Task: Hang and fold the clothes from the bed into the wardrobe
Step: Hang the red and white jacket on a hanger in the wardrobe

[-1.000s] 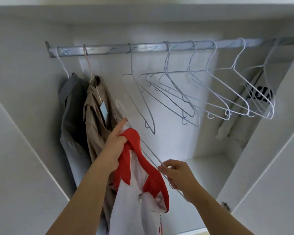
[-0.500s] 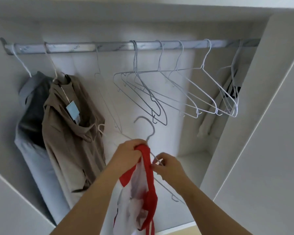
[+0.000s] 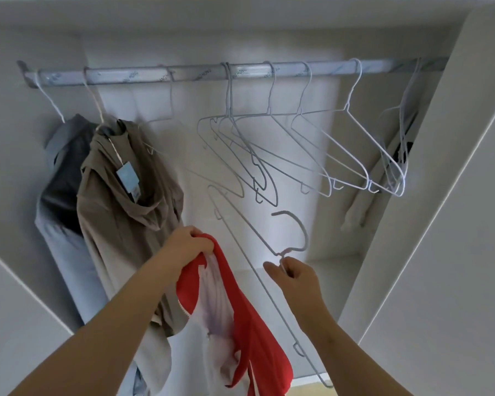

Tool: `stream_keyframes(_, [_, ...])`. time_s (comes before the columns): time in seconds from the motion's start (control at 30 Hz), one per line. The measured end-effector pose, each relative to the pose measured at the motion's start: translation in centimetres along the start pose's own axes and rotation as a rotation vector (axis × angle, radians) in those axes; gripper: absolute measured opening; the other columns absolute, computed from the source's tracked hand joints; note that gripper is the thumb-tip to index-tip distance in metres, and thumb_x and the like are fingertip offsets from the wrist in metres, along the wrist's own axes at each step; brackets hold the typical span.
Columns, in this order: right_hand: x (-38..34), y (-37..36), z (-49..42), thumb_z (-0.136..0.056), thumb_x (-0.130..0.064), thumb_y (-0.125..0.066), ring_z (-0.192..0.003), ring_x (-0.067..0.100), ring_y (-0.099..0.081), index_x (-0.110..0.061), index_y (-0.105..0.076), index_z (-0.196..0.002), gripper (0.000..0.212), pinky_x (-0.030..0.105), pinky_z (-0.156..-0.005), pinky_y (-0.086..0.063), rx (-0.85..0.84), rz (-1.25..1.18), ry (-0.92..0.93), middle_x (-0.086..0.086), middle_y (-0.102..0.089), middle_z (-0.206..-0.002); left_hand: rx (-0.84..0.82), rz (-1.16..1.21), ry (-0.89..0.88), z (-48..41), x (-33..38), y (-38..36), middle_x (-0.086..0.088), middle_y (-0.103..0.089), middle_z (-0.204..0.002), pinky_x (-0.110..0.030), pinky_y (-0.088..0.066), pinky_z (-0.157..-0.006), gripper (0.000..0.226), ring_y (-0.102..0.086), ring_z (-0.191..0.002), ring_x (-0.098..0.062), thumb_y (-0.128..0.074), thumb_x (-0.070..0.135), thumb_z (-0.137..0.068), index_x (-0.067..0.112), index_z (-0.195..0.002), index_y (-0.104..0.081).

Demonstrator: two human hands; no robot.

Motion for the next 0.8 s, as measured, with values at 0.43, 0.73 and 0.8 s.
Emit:
stream_keyframes(0.43, [1.5, 0.5, 0.7, -0.088, -0.024, -0.062, -0.042, 0.007, -0.027, -0.004, -0.052, -0.058, 0.037, 0.016, -0.043, -0.024, 0.145, -0.218, -0.070, -0.008, -0.033, -0.041, 0.275, 0.511, 0.039, -1.1, -1.8, 6.1, -0.015, -0.059, -0.089, -0.040, -0.049, -0.080, 0.024, -0.057, -0.077, -0.028, -0.059, 0.017, -0.089, 0.008, -0.111, -0.054])
stream_keyframes(0.73, [0.8, -0.7, 0.5, -0.082, -0.018, -0.066, -0.036, 0.005, -0.023, -0.010, -0.044, -0.047, 0.041, 0.010, -0.037, -0.021, 0.024, -0.042, -0.108, -0.009, -0.026, -0.037, 0.373, 0.170, -0.114, -0.8, -2.0, 10.6, -0.005, -0.061, -0.086, -0.041, -0.043, -0.090, 0.013, -0.056, -0.084, -0.025, -0.058, 0.033, -0.089, 0.021, -0.095, -0.058])
stream_keyframes(0.8, [0.6, -0.8, 0.3, -0.083, -0.018, -0.065, -0.035, 0.005, -0.024, -0.009, -0.044, -0.049, 0.041, 0.010, -0.037, -0.022, 0.047, -0.030, -0.117, -0.010, -0.026, -0.036, 0.355, -0.043, -0.213, -0.6, -1.5, 10.6, -0.003, -0.063, -0.084, -0.038, -0.043, -0.088, 0.017, -0.057, -0.083, -0.022, -0.058, 0.035, -0.089, 0.023, -0.099, -0.063])
Point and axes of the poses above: each hand's wrist, its own z-axis away from the middle knuckle, its own y-axis out of the back of the hand, x = y × z, the point moved 6 cm from there along -z, towards the middle knuckle
